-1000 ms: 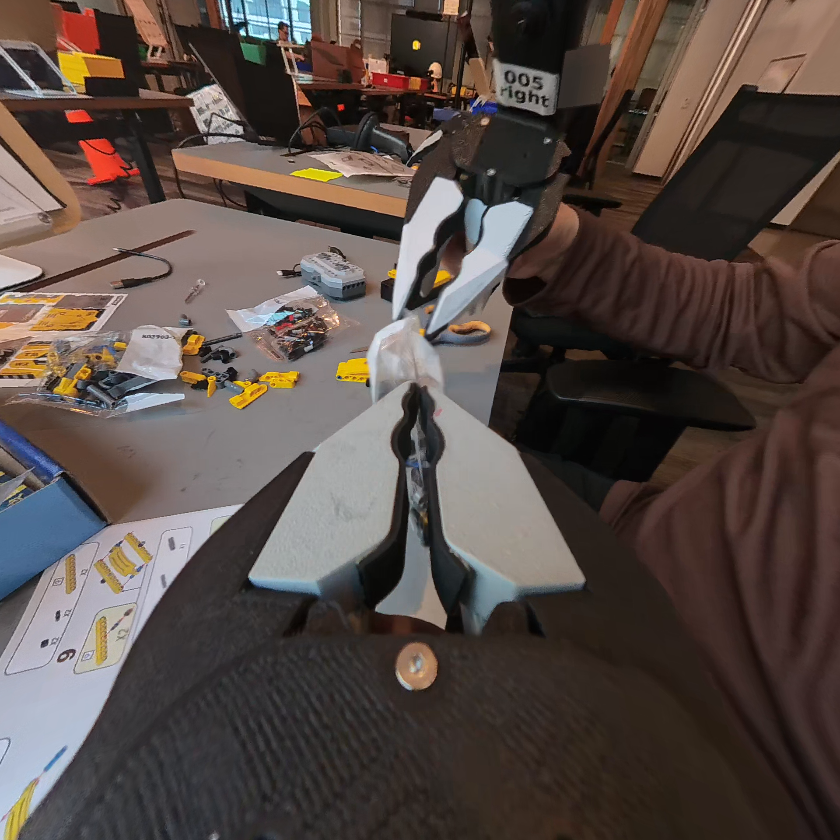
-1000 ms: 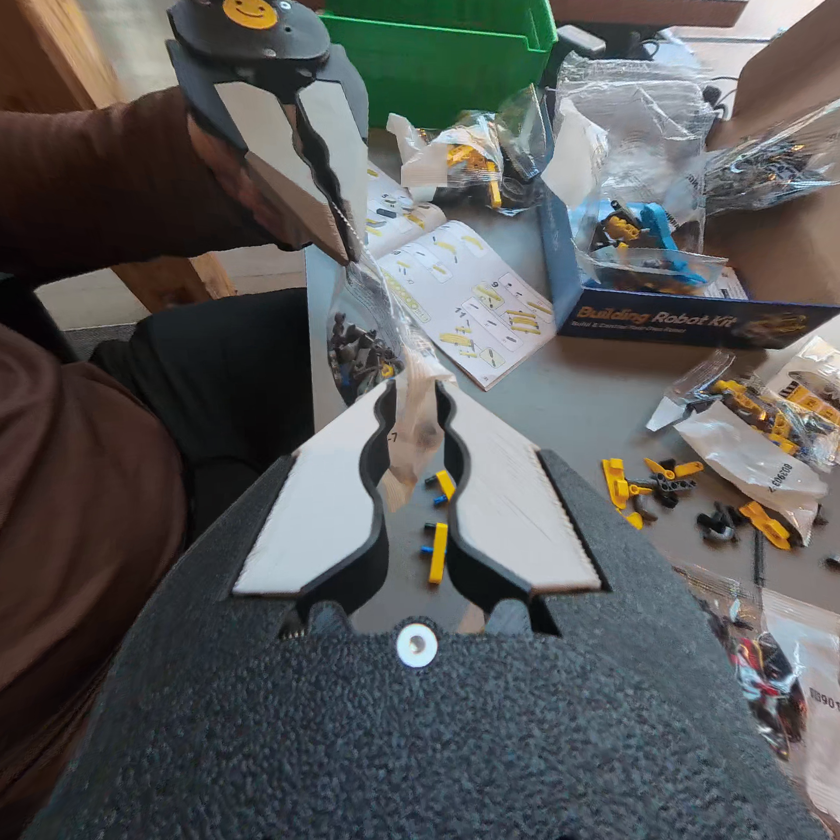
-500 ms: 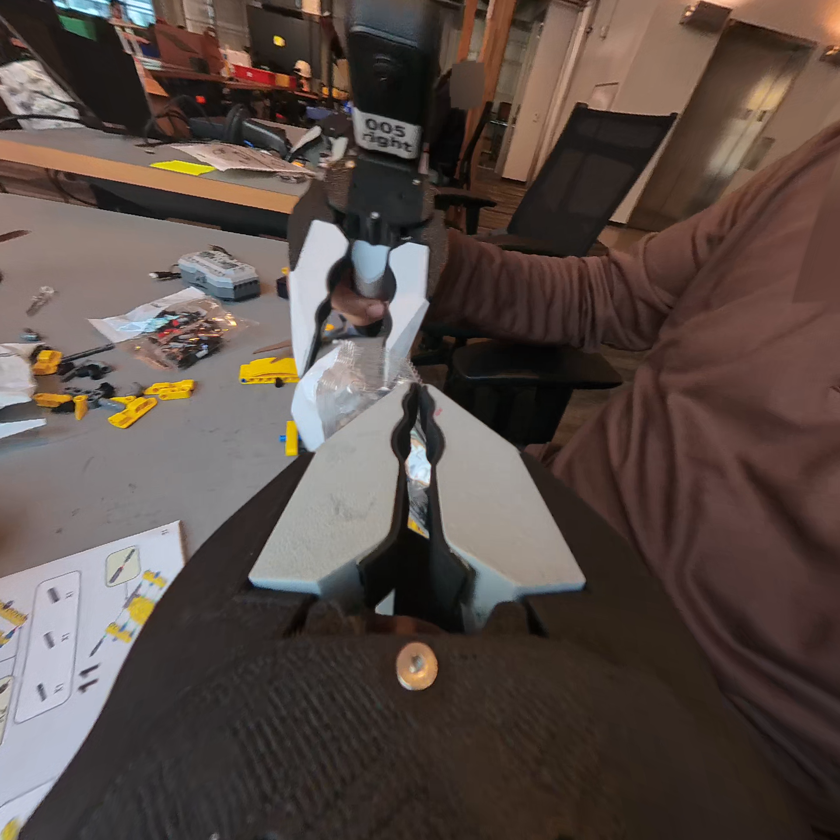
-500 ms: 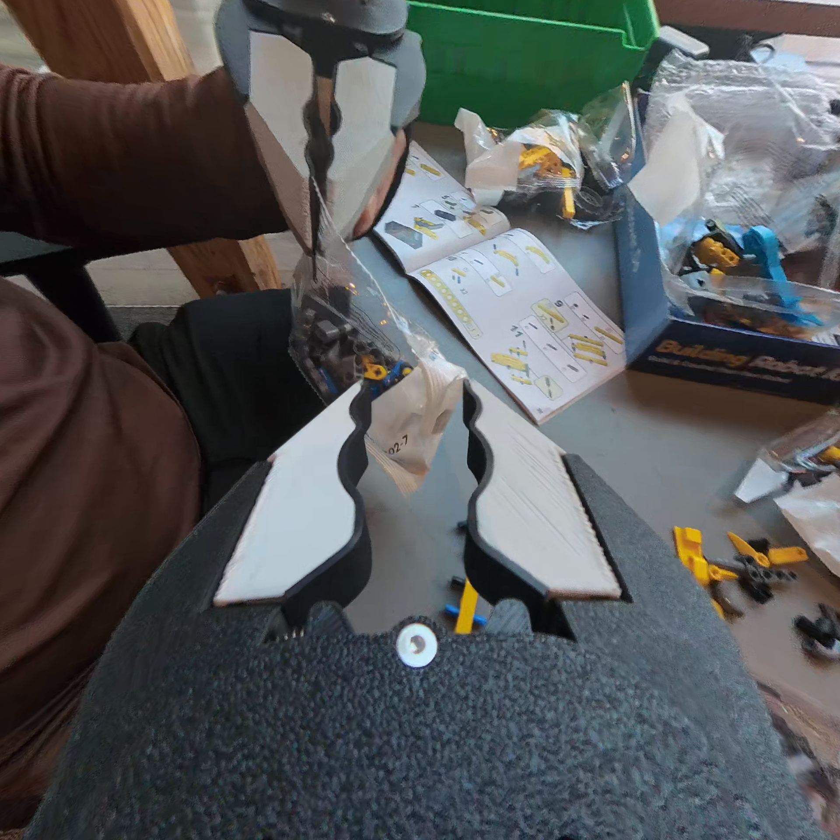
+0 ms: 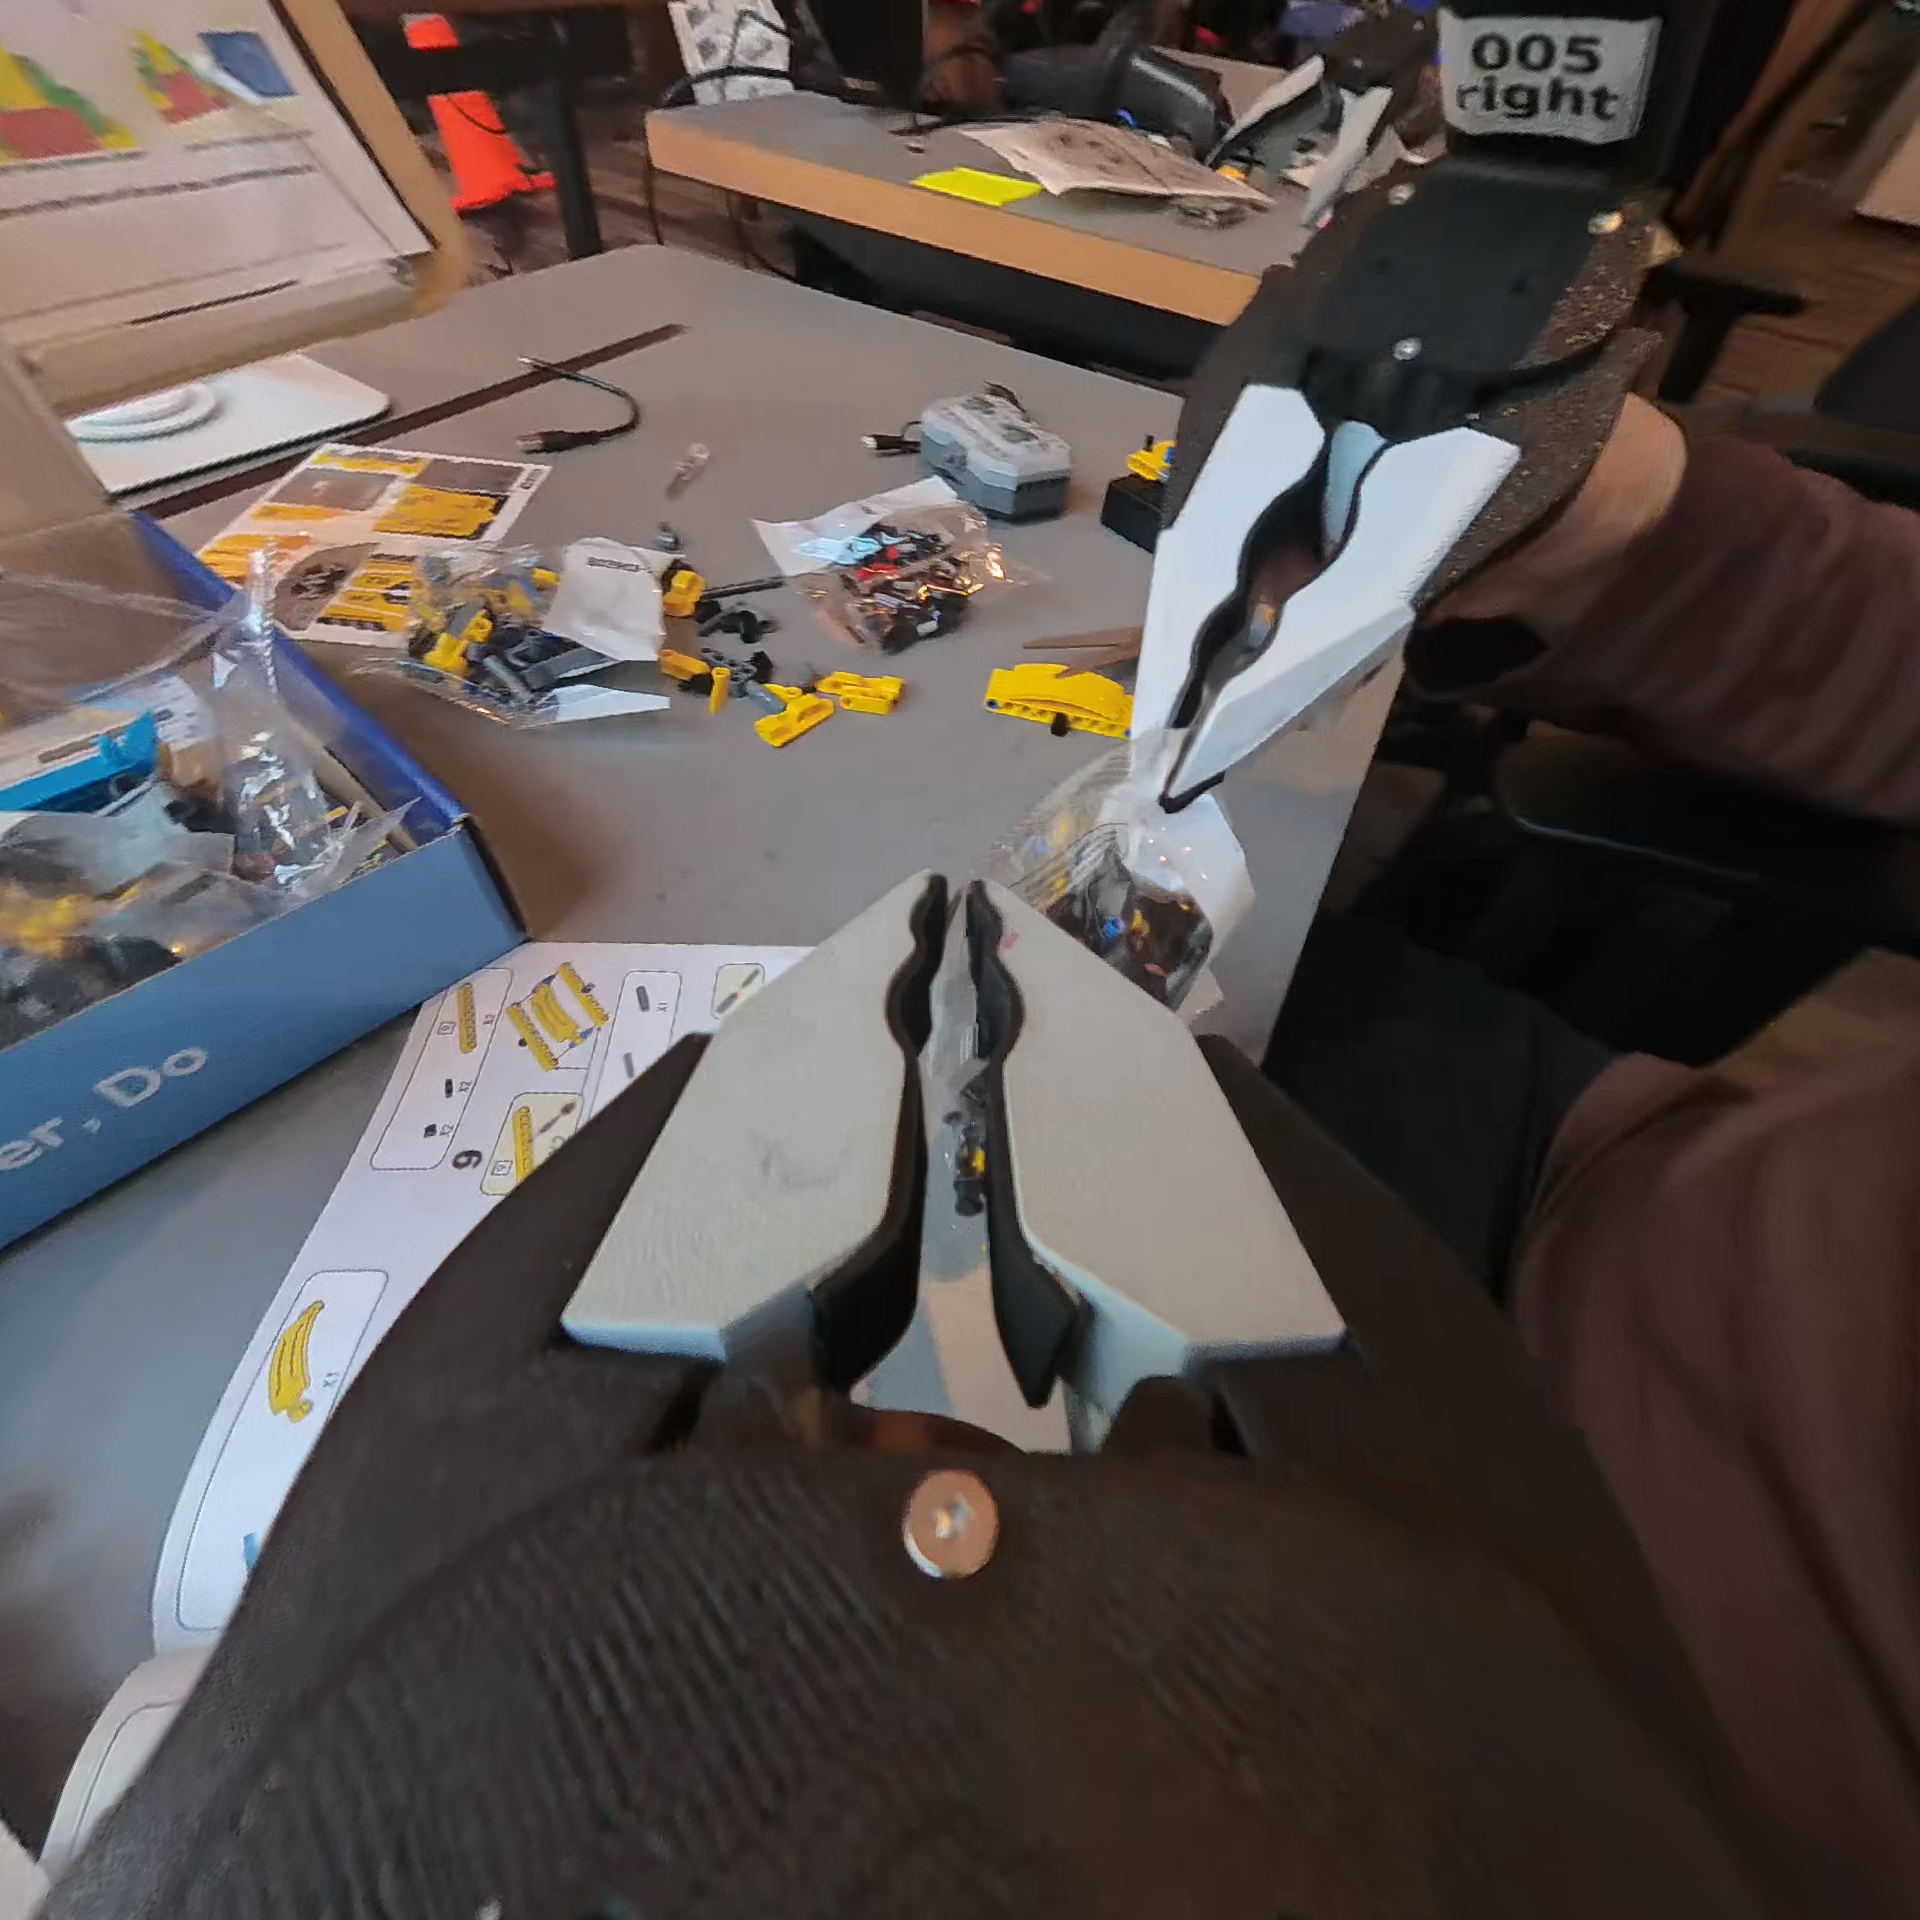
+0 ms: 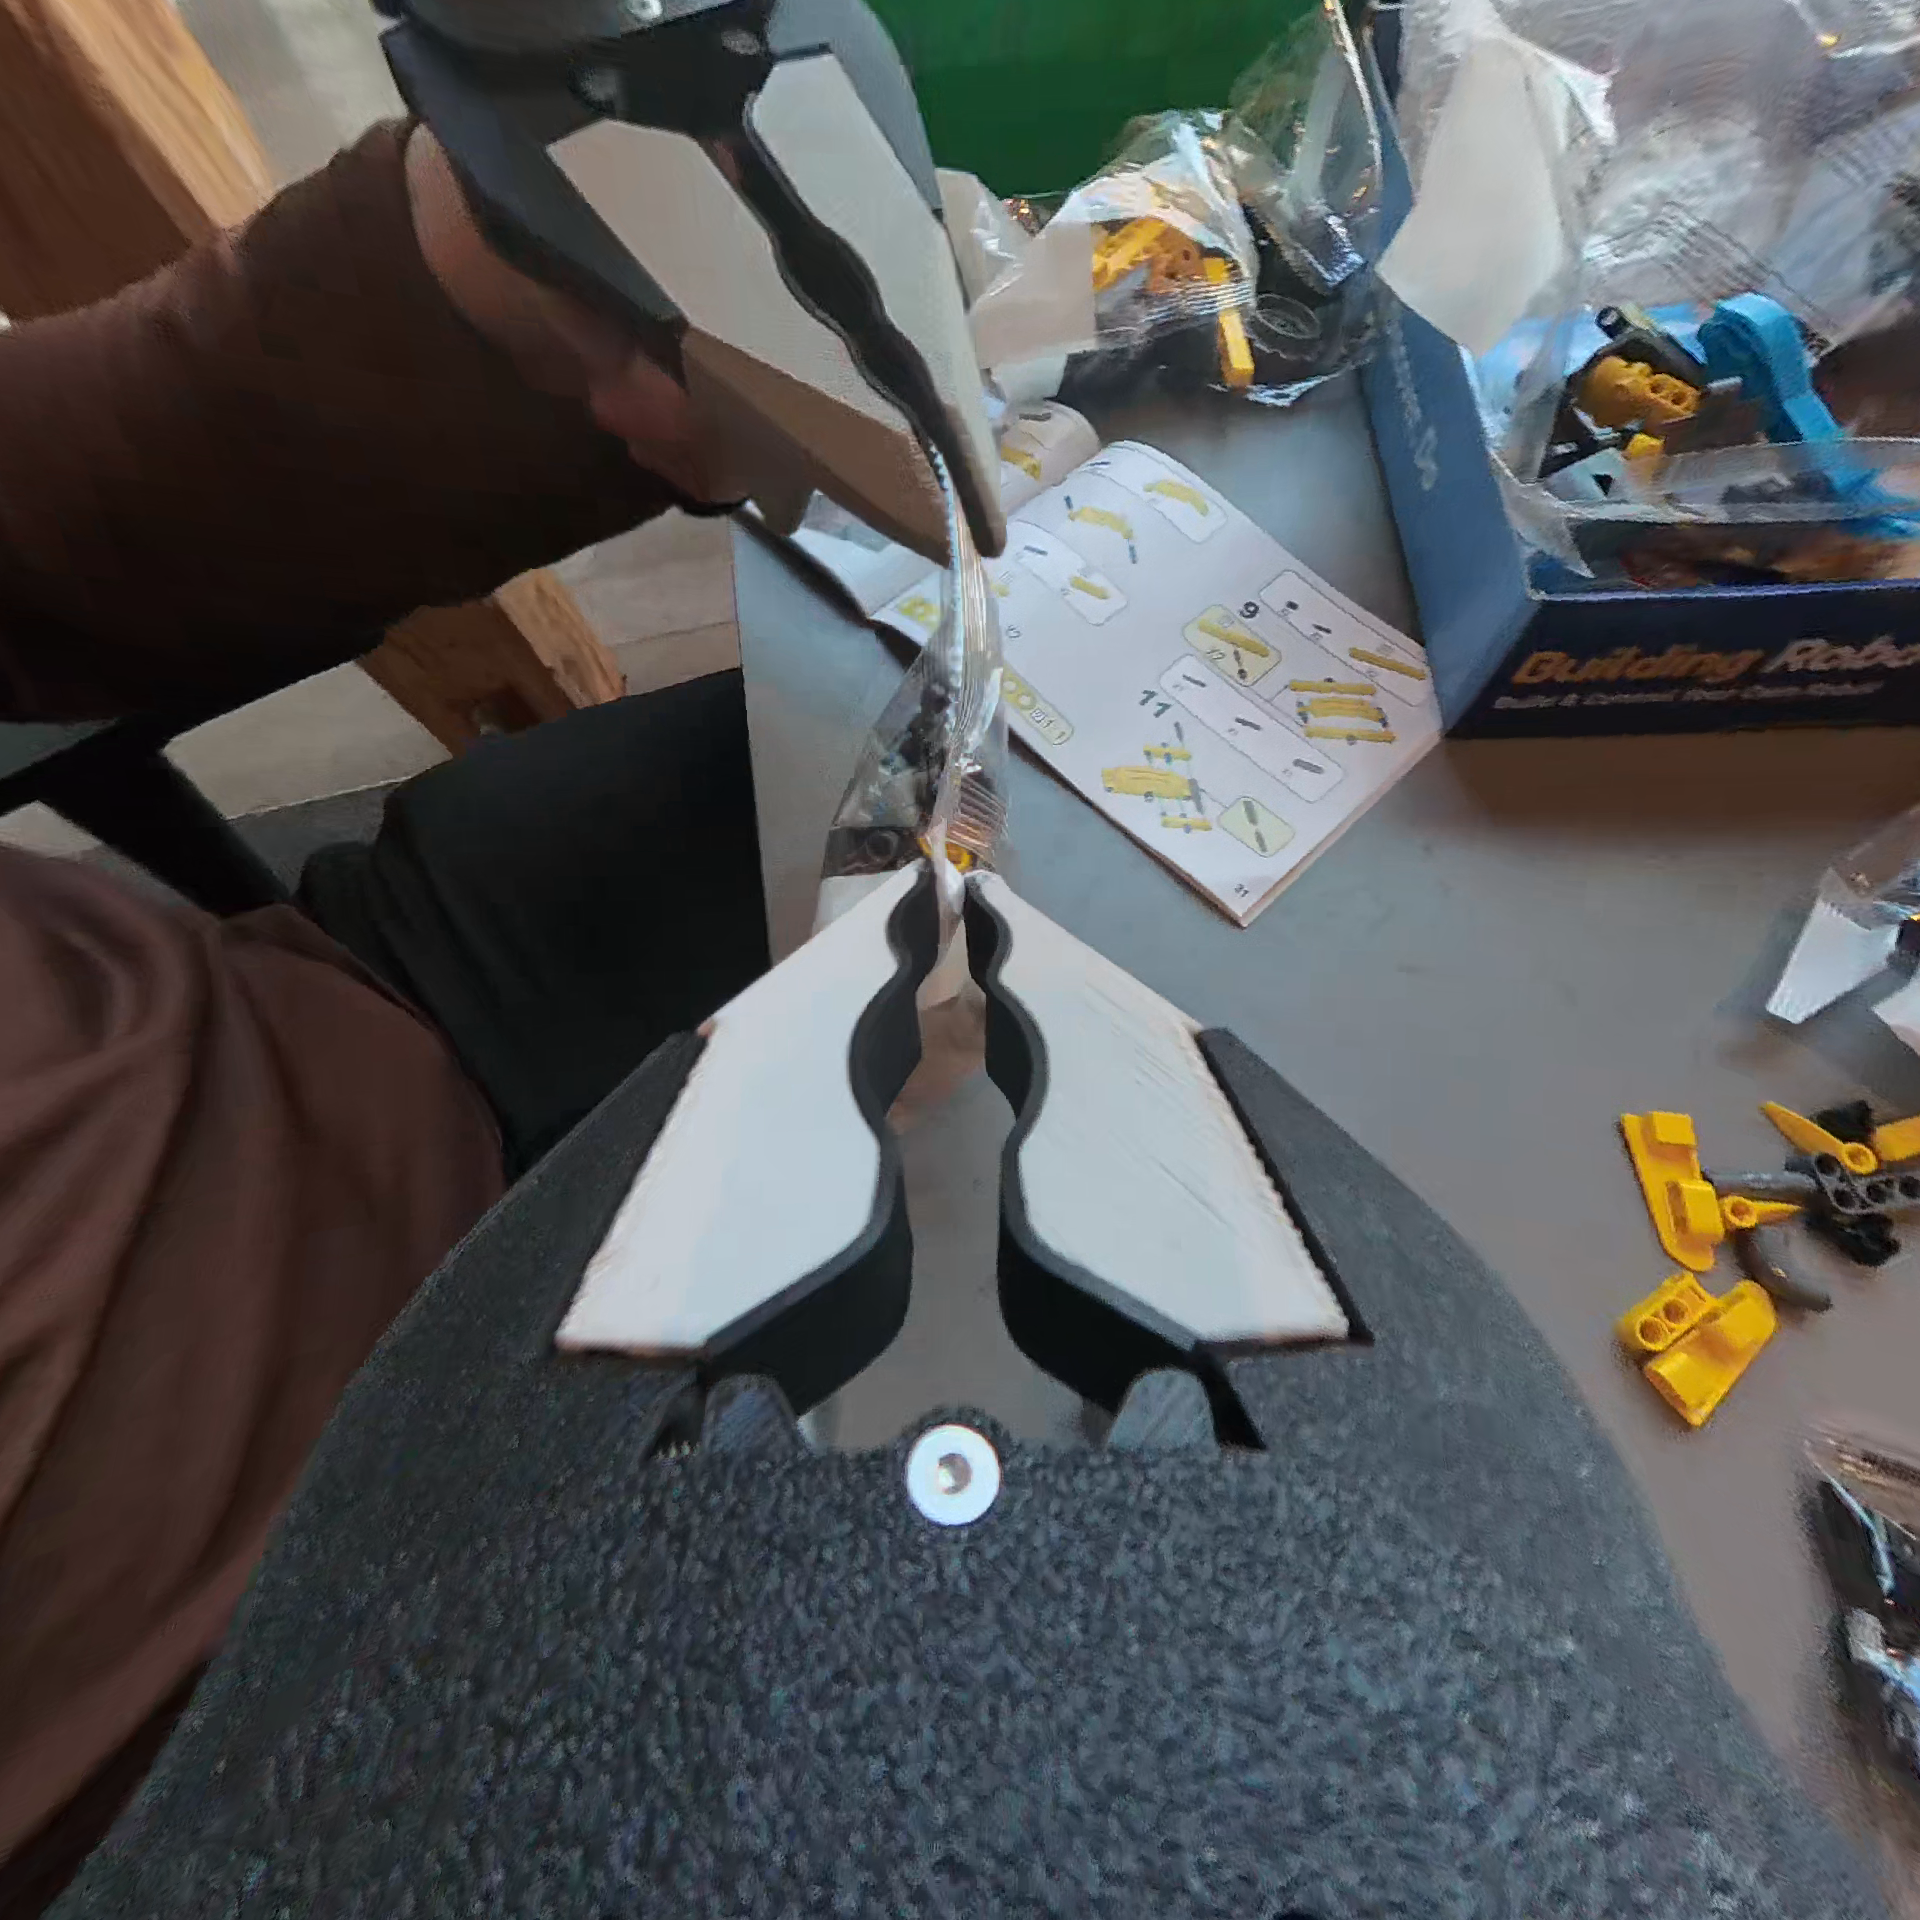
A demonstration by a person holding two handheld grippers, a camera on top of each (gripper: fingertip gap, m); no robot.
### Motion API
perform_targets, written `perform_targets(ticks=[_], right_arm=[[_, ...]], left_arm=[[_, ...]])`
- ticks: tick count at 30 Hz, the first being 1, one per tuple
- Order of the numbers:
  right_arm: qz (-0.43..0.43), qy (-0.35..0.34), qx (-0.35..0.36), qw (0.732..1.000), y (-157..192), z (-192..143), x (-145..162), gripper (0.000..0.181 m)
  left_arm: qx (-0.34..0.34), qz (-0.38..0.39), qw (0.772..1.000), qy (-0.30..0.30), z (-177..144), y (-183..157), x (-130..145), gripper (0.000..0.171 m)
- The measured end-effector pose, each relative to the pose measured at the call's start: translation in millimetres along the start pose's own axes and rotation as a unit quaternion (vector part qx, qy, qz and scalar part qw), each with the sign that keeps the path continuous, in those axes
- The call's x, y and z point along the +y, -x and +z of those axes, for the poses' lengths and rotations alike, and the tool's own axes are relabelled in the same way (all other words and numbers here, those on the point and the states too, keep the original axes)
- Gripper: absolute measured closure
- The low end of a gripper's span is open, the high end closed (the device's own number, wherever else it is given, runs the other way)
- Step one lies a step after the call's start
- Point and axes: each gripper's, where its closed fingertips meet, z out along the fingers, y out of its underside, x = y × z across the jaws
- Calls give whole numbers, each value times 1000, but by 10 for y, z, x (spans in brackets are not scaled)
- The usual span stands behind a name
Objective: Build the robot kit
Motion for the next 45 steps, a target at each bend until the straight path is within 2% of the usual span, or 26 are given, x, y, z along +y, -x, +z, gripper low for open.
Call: perform_targets(ticks=[2, 4, 5, 6, 9, 12, 15, 17, 19, 20, 22, 26, 29, 32, 37, 40, 45], right_arm=[[29, -13, 8, 999, -48, -25, -51, 178], [48, -35, -7, 998, -20, -81, -118, 179], [53, -48, -16, 997, 7, -115, -162, 179], [61, -60, -20, 996, 17, -148, -205, 179], [81, -91, -33, 992, 52, -220, -324, 179], [89, -105, -2, 990, -61, -299, -349, 178], [78, -122, 21, 989, -129, -367, -353, 175], [66, -108, 33, 991, -140, -395, -314, 172], [44, -92, 67, 993, -210, -438, -274, 155], [33, -87, 73, 993, -211, -461, -265, 153], [20, -75, 60, 995, -147, -483, -238, 157], [13, -31, 78, 996, -178, -435, -97, 152], [26, -64, 90, 994, -230, -401, -176, 158], [33, -87, 85, 992, -247, -400, -229, 174], [3, -34, 61, 998, -139, -457, -126, 181], [-8, -22, 11, 1000, 41, -523, -132, 181], [17, -20, -64, 998, 247, -509, -106, 181]], left_arm=[[12, -22, 1000, -6, -16, 6, 14, 161], [71, -66, 995, 5, -20, -111, 106, 124], [104, -92, 990, 12, -8, -178, 157, 112], [123, -110, 986, 11, 17, -214, 182, 111], [153, -119, 981, -31, 113, -316, 104, 141], [141, -118, 982, -42, 170, -311, 38, 158], [128, -112, 984, -53, 173, -319, -28, 160], [123, -122, 983, -57, 175, -309, -58, 160], [126, -132, 981, -60, 173, -312, -78, 161], [126, -136, 981, -60, 173, -307, -82, 161], [118, -137, 981, -63, 172, -284, -90, 162], [101, -155, 979, -87, 133, -190, -165, 164], [115, -160, 977, -85, 121, -234, -170, 165], [112, -151, 979, -78, 124, -250, -159, 165], [110, -105, 987, -49, 44, -267, -115, 165], [135, -78, 987, -35, -40, -363, -112, 165], [127, -75, 989, -26, -36, -323, -69, 161]])
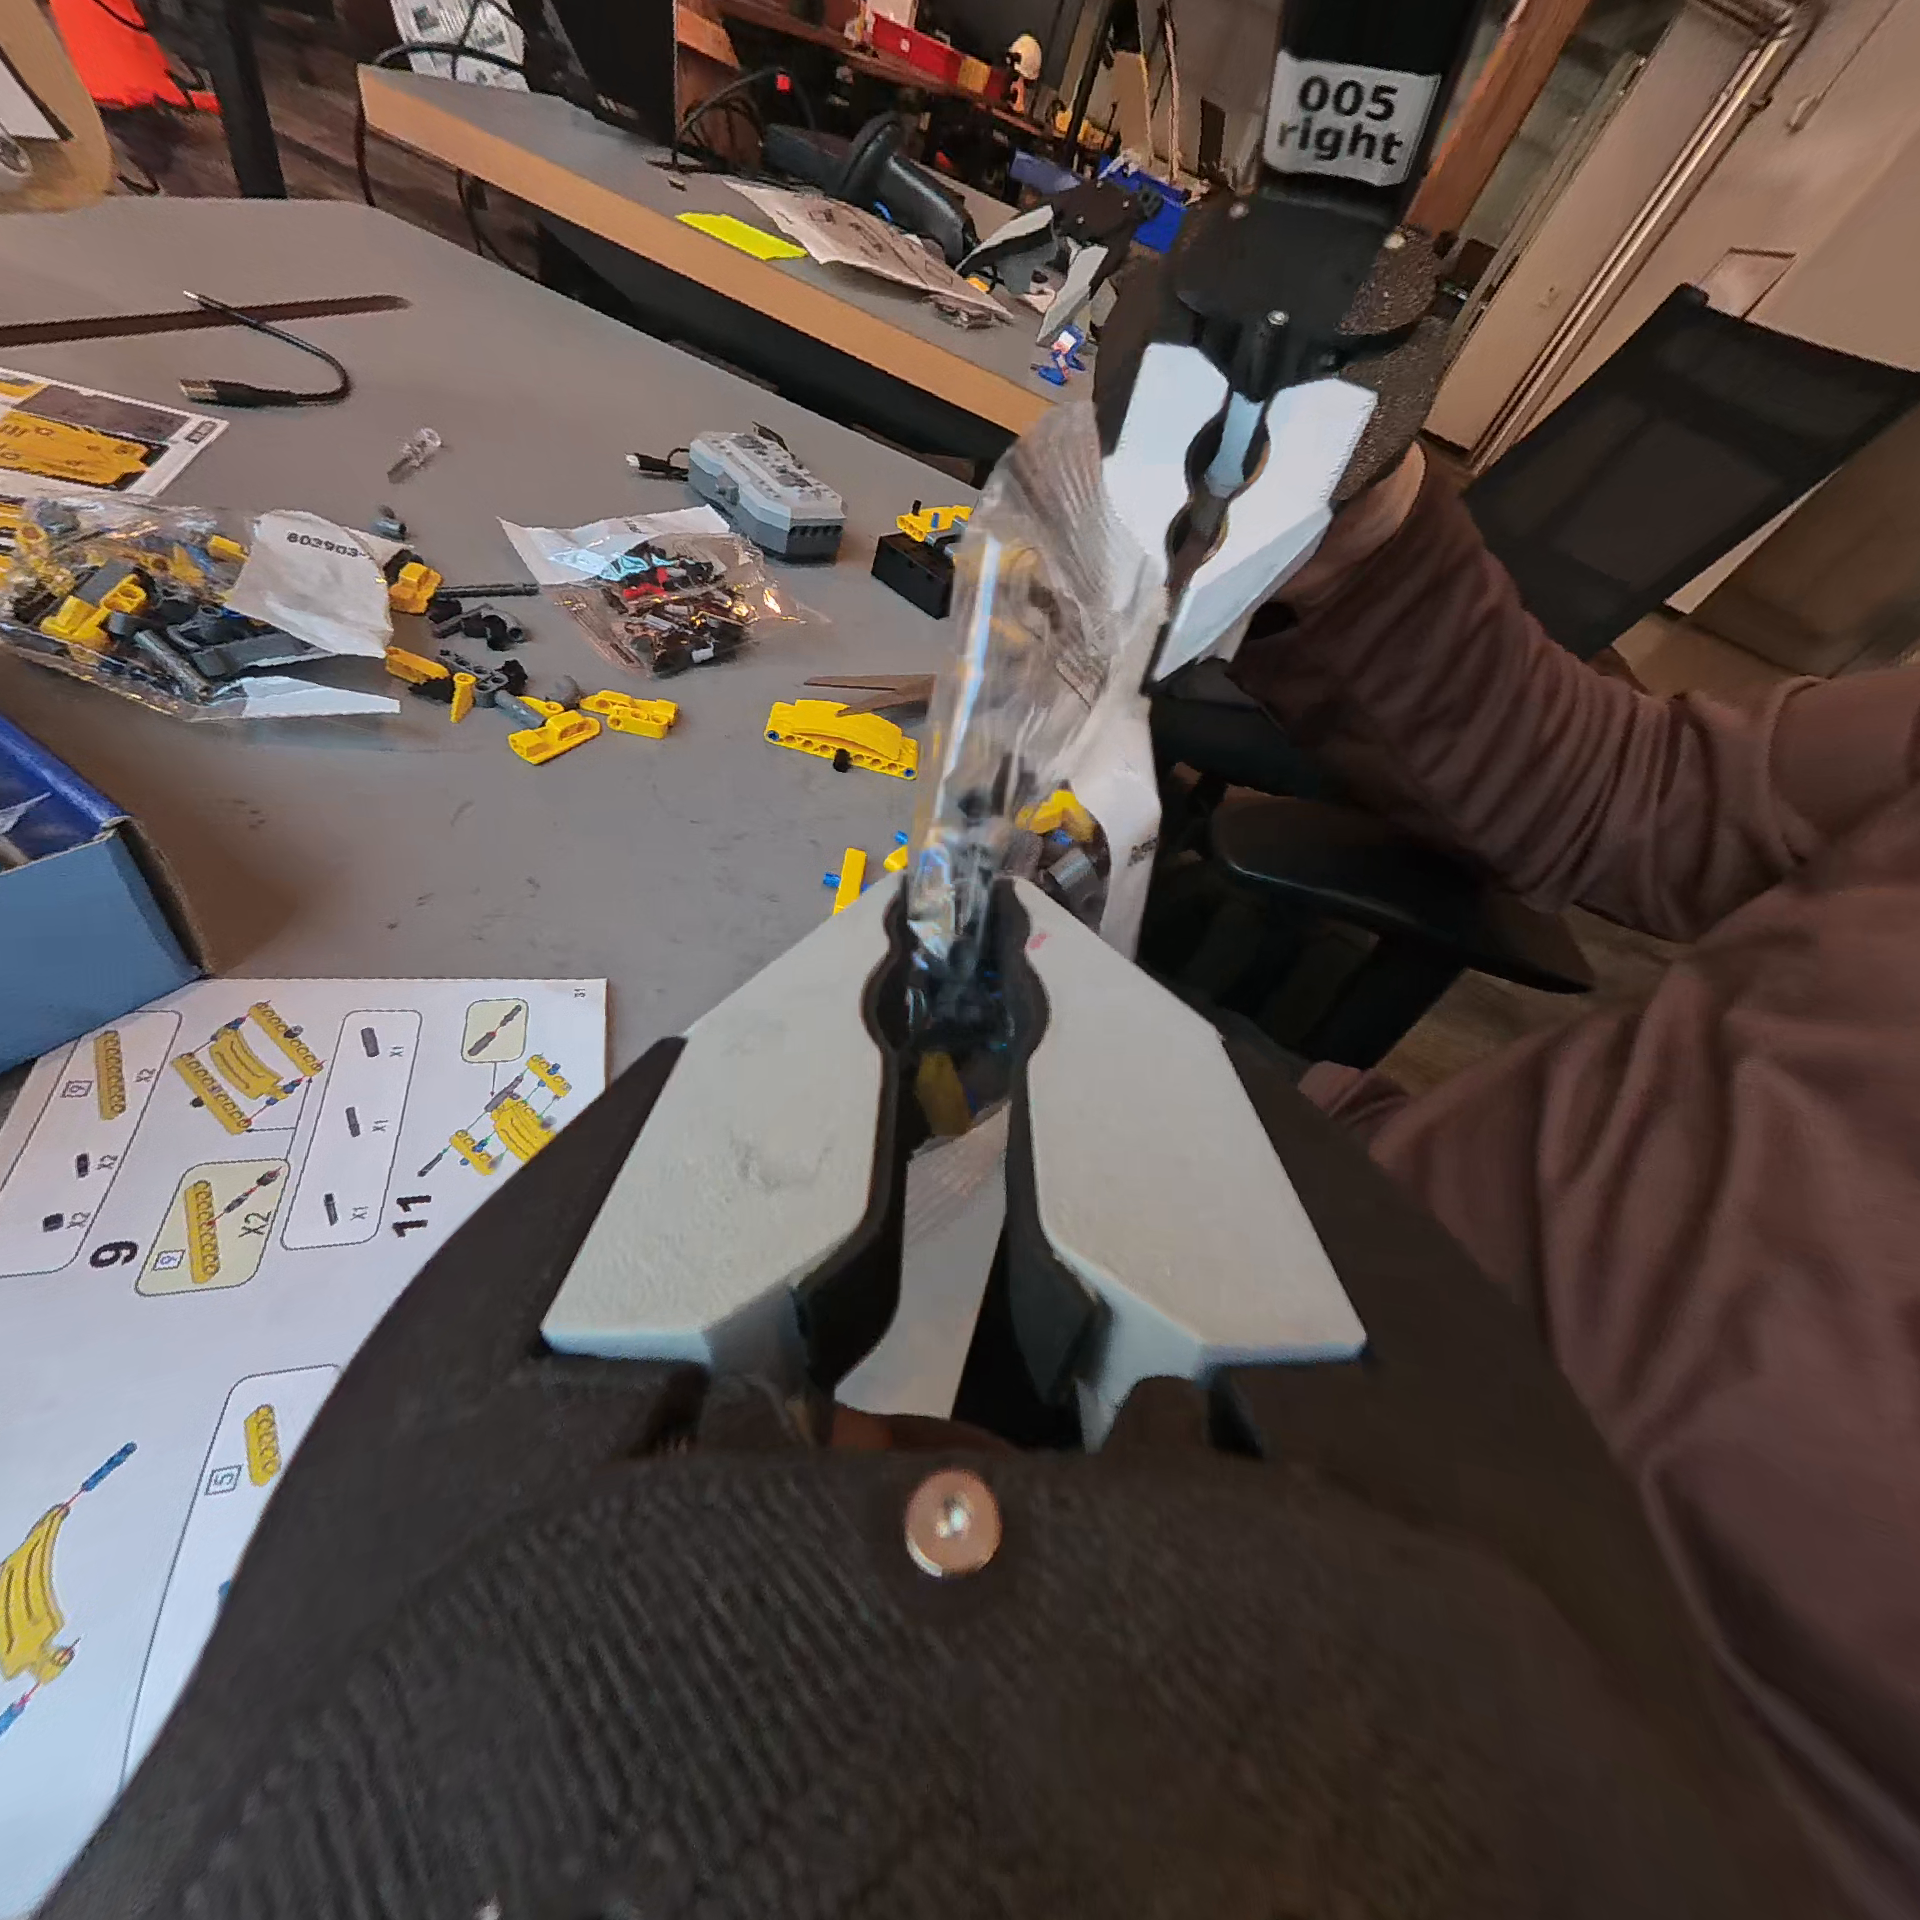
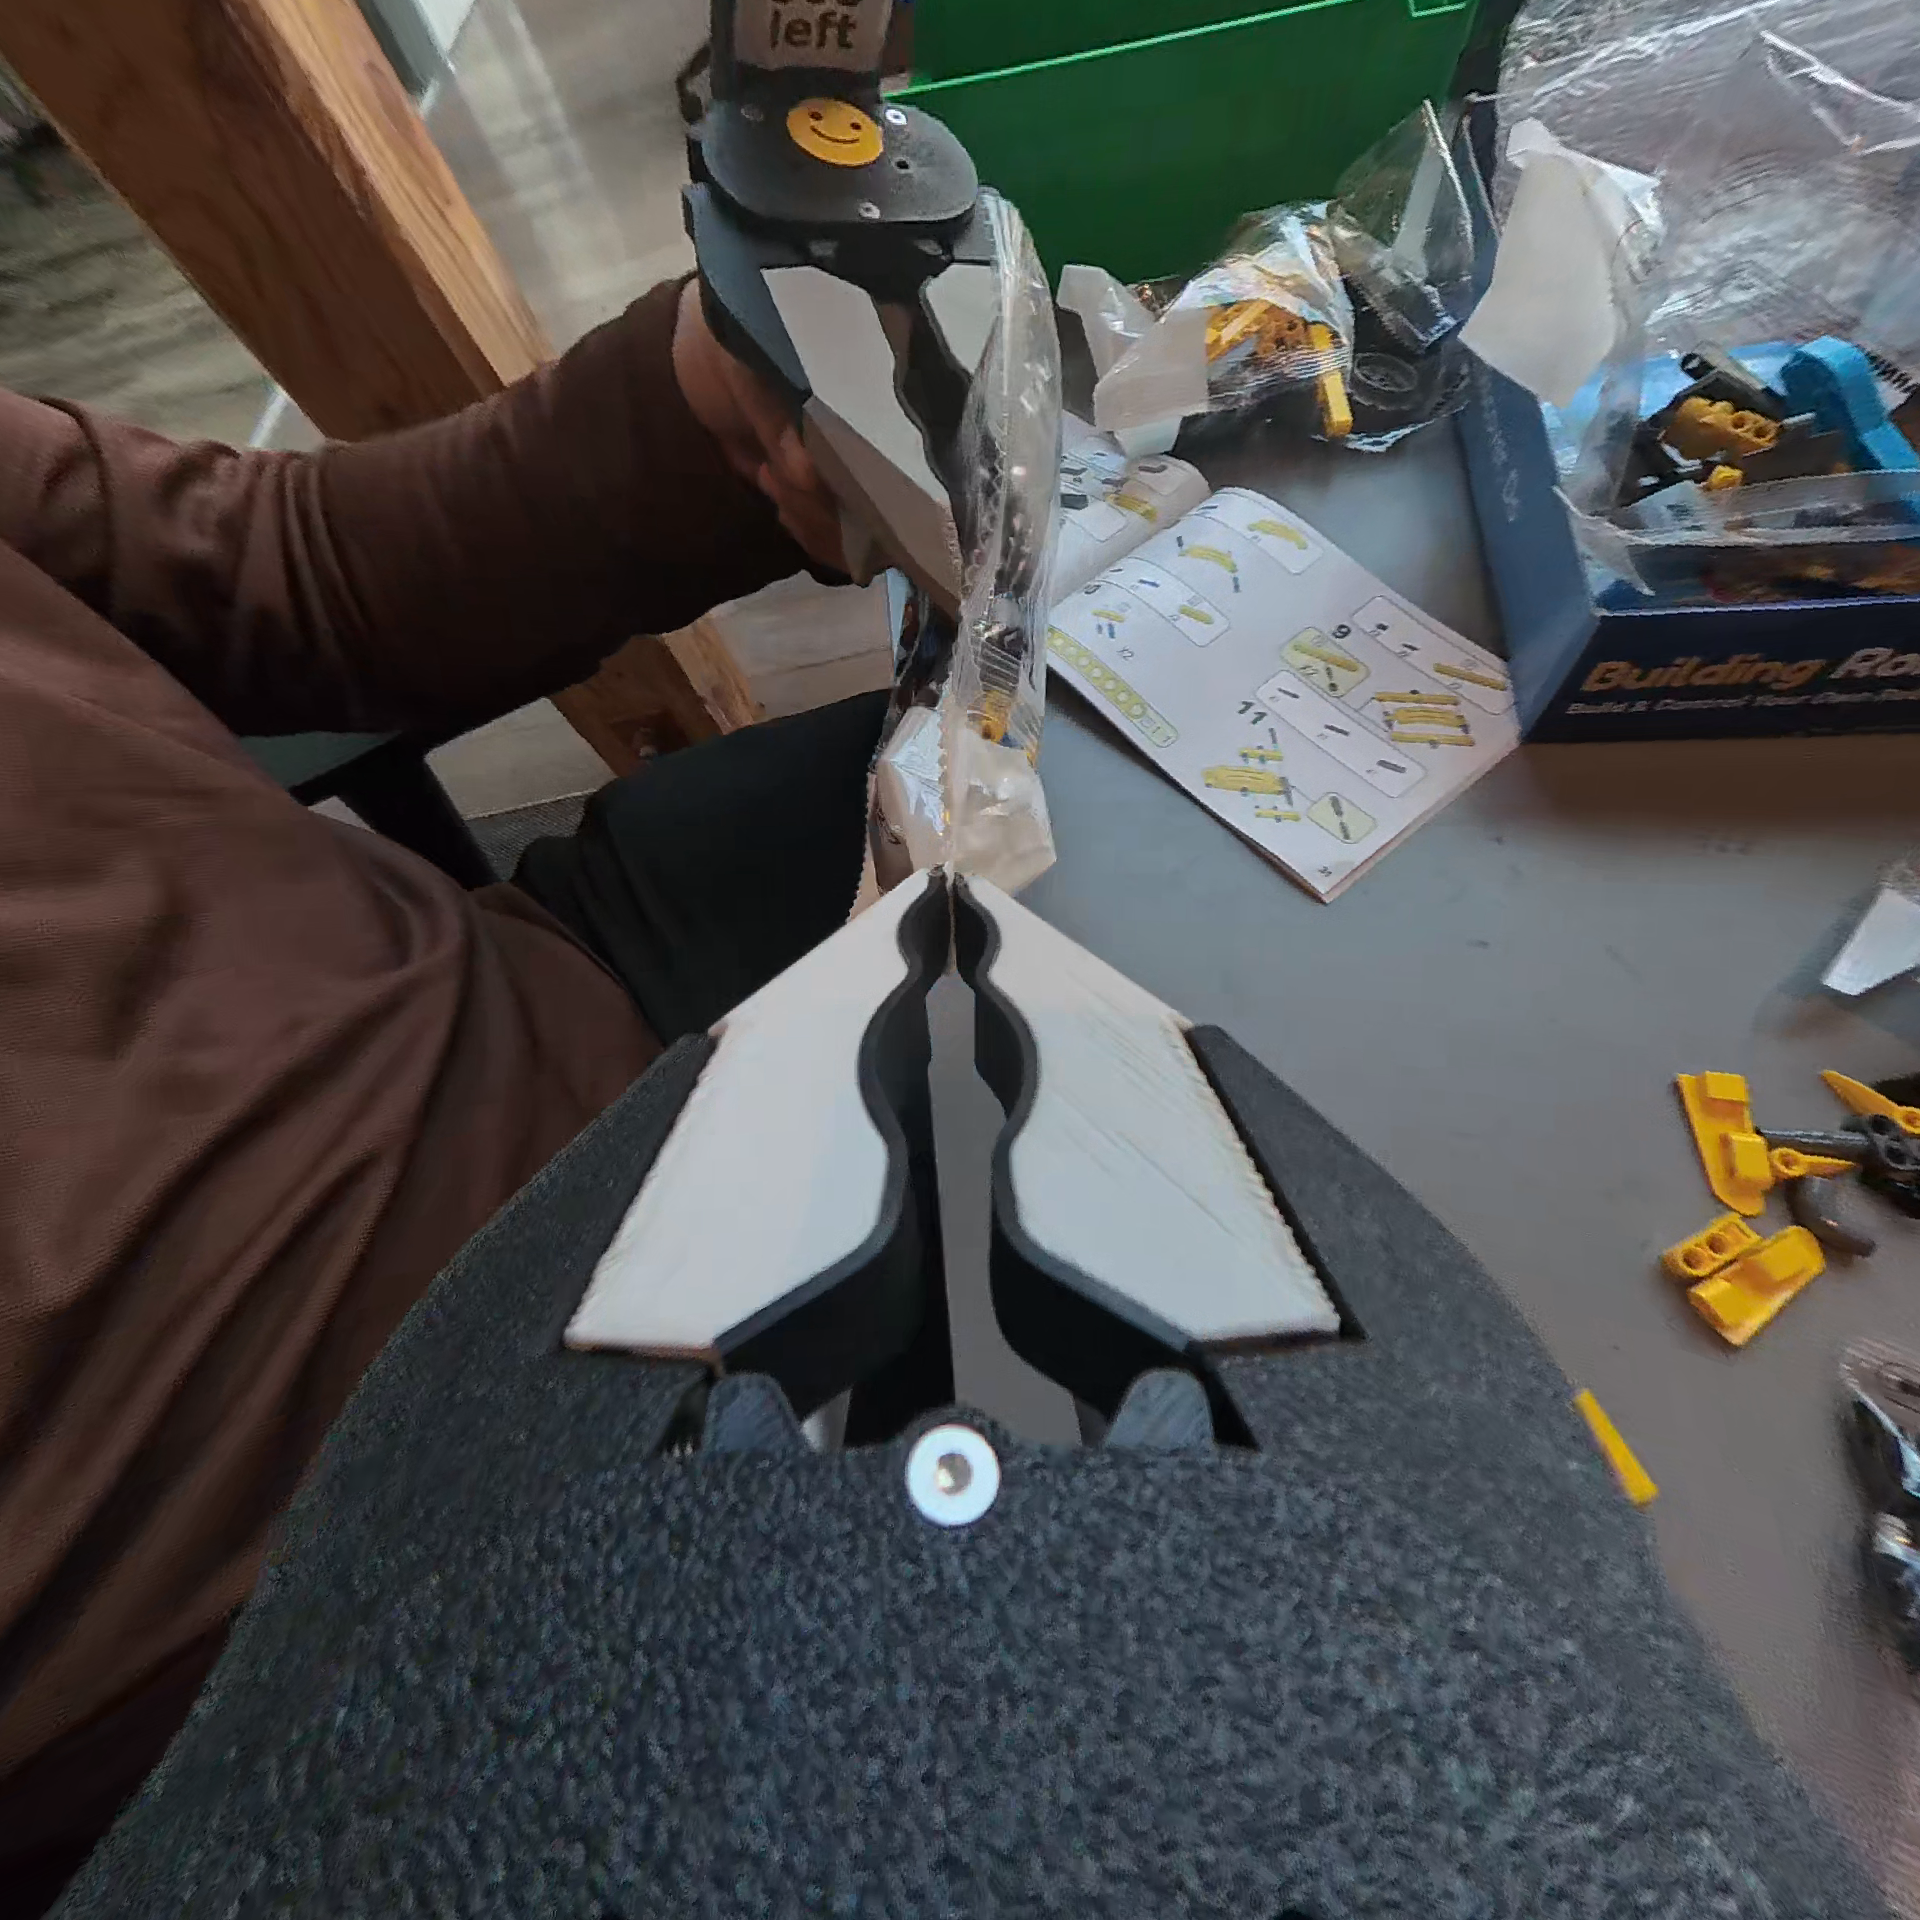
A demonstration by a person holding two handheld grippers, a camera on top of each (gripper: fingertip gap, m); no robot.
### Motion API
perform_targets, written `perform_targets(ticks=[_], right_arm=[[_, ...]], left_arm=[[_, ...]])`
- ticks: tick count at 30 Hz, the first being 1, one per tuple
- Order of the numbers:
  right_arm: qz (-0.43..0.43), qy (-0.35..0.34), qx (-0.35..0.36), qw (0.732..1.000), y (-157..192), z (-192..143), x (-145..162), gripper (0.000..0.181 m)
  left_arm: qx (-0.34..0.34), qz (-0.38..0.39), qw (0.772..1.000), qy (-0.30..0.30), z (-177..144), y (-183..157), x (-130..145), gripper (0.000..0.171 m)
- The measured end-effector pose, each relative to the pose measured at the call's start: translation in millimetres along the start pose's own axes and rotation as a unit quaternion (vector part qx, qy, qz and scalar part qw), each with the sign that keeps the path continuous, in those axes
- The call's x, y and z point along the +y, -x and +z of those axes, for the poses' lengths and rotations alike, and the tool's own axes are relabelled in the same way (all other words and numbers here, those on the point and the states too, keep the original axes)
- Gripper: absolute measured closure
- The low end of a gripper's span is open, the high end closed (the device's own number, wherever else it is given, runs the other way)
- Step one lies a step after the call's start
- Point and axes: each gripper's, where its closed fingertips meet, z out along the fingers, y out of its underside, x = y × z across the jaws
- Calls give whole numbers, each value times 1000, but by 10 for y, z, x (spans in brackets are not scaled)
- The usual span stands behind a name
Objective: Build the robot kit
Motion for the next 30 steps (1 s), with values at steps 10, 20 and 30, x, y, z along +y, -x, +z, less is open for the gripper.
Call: perform_targets(ticks=[10, 20, 30], right_arm=[[62, -12, 35, 997, -269, 60, 79, 181], [-39, -61, -76, 995, 113, -181, -35, 181], [-124, -160, -232, 951, 851, -809, -328, 181]], left_arm=[[-170, 31, 983, 65, -267, 464, 89, 138], [-123, 27, 989, 83, -109, 338, 218, 121], [133, -46, 990, 16, 584, -616, 198, 101]])
